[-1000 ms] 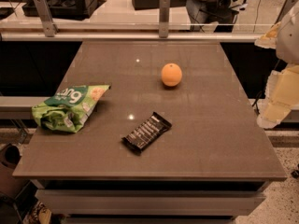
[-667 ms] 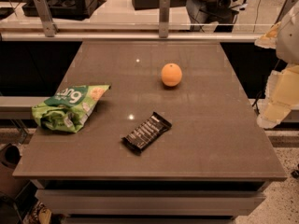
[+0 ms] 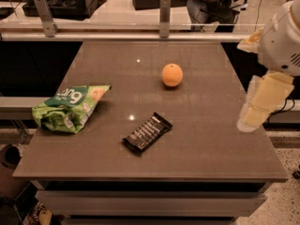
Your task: Pick green rice chip bag
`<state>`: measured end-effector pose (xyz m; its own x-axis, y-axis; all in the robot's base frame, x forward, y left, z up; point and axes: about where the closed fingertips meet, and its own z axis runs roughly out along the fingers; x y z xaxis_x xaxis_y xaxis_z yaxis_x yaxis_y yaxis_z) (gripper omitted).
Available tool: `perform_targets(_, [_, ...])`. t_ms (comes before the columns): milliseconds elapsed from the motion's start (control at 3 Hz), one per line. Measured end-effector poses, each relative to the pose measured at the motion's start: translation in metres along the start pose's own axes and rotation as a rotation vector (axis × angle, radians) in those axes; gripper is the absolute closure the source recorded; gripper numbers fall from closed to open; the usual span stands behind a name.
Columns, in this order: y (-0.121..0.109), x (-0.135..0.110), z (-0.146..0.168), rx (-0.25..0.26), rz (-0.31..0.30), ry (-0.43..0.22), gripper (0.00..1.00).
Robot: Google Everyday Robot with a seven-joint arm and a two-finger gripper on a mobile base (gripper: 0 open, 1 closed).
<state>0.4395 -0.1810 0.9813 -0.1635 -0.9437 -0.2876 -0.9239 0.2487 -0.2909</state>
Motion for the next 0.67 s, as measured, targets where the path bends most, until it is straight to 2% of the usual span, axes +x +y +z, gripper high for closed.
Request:
perform_targets(333, [0.011,-0.03,0.023,-0.007,-0.001,-0.103,0.0])
perform_targets(667, [0.019,-0.067,0.043,0.008,0.001,-0.218,0.0])
